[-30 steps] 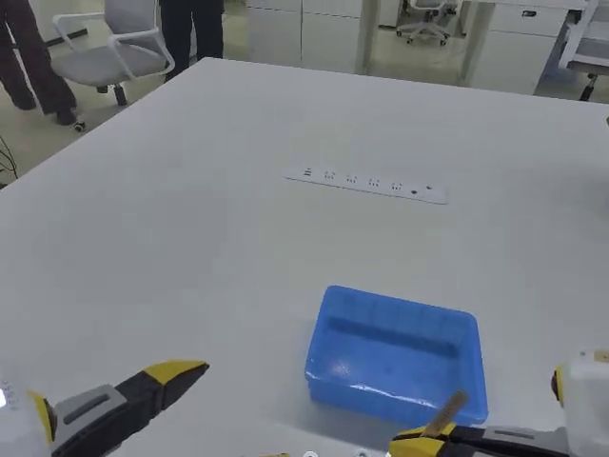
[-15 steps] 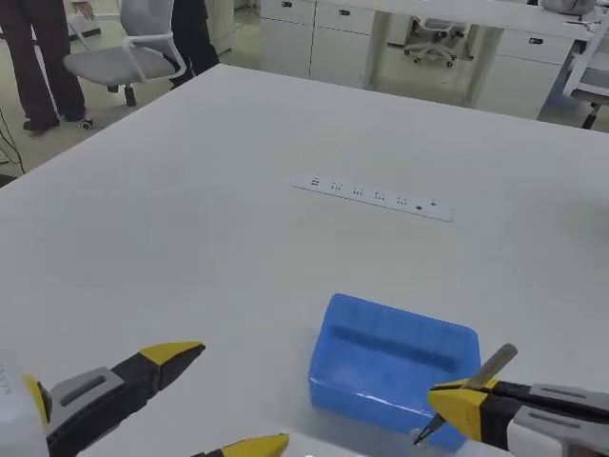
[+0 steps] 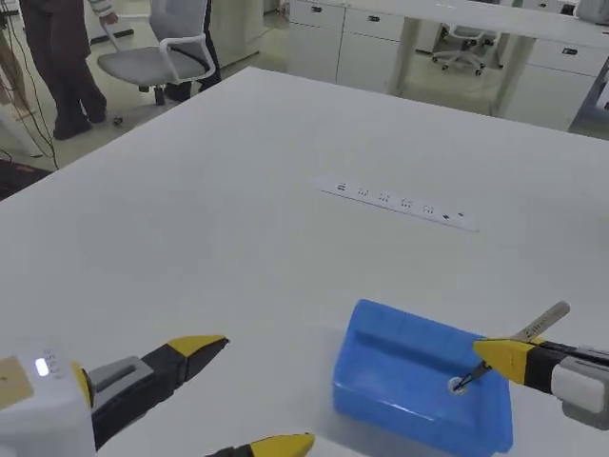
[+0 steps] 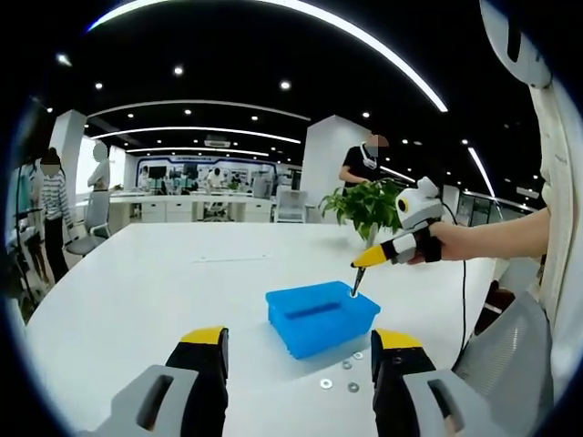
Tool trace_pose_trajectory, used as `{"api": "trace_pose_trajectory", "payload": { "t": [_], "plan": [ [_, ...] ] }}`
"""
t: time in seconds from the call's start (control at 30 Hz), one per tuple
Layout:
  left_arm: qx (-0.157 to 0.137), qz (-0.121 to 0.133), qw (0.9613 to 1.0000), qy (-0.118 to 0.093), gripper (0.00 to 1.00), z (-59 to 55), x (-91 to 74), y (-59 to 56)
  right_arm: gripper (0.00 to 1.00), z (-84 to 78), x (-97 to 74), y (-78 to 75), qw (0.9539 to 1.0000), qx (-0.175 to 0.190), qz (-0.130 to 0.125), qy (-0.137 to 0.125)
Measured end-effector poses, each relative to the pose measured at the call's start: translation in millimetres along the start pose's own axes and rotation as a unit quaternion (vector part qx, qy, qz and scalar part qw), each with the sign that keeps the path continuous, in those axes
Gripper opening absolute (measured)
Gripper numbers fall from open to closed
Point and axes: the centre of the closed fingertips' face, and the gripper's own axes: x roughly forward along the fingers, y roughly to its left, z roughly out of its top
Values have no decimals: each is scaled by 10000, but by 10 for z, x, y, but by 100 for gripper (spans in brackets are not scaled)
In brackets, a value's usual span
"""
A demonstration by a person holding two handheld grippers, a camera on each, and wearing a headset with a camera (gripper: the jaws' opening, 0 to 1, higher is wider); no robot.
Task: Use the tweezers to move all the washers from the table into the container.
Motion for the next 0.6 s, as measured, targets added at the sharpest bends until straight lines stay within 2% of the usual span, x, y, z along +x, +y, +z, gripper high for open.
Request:
{"api": "trace_pose_trajectory", "payload": {
  "t": [0.17, 0.33, 0.6],
  "plan": [
    [124, -38, 9998, 156, 66, -49, 33, -32, 2, -28, 78, -153, 9999, 33, -81, 61],
    [219, -26, 9993, 289, 69, -93, 58, -37, 2, -119, 158, -272, 9996, -3, -149, 235],
    [163, -80, 9987, 468, 75, -156, 99, -56, 2, -274, 275, -391, 9981, -152, -238, 543]
  ]
}}
